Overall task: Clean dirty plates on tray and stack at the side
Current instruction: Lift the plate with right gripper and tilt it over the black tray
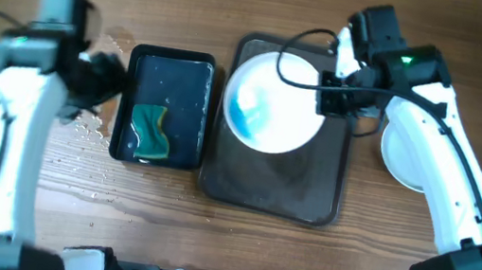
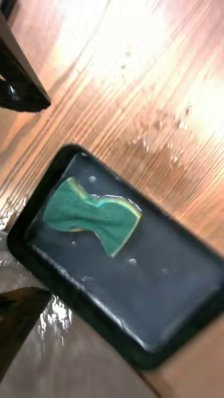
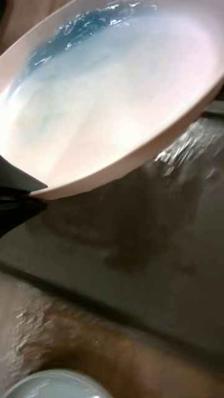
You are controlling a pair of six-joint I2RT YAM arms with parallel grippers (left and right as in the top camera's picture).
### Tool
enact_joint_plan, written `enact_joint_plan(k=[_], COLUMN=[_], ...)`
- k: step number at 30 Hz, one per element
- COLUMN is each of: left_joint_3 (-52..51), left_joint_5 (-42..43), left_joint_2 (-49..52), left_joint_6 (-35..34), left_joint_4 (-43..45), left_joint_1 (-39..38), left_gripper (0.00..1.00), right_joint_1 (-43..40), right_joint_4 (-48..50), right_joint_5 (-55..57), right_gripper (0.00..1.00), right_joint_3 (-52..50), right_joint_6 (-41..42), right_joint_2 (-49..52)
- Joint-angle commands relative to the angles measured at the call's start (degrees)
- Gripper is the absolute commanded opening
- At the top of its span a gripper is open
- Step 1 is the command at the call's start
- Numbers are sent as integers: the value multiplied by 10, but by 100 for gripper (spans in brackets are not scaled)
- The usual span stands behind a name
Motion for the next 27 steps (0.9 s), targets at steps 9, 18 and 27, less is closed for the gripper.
enact_joint_plan(k=[9,18,27], left_joint_3=[23,23,23], left_joint_5=[47,47,47], left_joint_2=[-139,-138,-138], left_joint_6=[3,3,3], left_joint_4=[-30,-30,-30], left_joint_1=[169,169,169], left_gripper=[100,100,100], right_joint_1=[229,398,465], right_joint_4=[128,151,147], right_joint_5=[341,713,820], right_gripper=[4,5,4], right_joint_3=[242,242,242], right_joint_6=[85,34,-4], right_joint_2=[193,181,181])
